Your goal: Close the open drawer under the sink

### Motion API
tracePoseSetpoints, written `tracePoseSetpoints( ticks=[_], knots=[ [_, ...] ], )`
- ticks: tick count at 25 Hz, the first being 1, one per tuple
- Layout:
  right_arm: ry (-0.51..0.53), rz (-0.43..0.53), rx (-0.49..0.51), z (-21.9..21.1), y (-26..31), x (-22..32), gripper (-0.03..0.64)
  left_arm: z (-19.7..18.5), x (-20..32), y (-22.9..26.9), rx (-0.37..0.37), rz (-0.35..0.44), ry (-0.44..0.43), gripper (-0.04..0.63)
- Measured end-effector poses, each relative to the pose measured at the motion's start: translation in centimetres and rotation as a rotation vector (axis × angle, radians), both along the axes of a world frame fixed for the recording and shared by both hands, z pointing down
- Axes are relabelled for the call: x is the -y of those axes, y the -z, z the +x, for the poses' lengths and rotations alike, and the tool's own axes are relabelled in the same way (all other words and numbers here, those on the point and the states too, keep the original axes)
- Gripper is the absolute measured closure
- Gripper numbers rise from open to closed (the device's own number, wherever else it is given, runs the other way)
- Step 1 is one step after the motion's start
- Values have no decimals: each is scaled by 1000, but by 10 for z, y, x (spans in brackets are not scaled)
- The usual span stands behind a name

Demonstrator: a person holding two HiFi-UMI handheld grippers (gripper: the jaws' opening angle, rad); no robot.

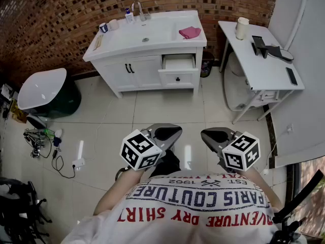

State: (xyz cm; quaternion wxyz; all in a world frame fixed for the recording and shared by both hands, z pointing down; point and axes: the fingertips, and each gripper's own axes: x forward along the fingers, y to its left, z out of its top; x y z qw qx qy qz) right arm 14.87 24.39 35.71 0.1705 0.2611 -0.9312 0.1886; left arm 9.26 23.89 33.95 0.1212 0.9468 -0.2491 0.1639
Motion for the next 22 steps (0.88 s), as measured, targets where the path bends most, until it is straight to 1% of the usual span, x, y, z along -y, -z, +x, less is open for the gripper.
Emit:
tracePoseSetpoints(
  ticks=[4,7,10,14,18,20,22],
  knots=[
    [12,-27,-16,-22,-15,34,609,-19,34,-12,-4,-16,-4,612],
    [15,-40,-20,-36,-21,70,609,-31,71,-22,-6,-38,-10,612],
    [1,-64,-16,-53,-24,120,609,-51,118,-29,-4,-69,-12,612],
    [-16,-97,-4,-89,-23,197,609,-91,191,-32,9,-110,-13,612],
    [-28,-110,-19,-123,-25,269,609,-131,267,-32,16,-121,-8,612],
    [-38,-111,-17,-139,-22,302,609,-144,301,-31,21,-120,-16,612],
    [-41,-110,-12,-156,-17,327,609,-150,327,-28,24,-120,-41,612]
  ],
)
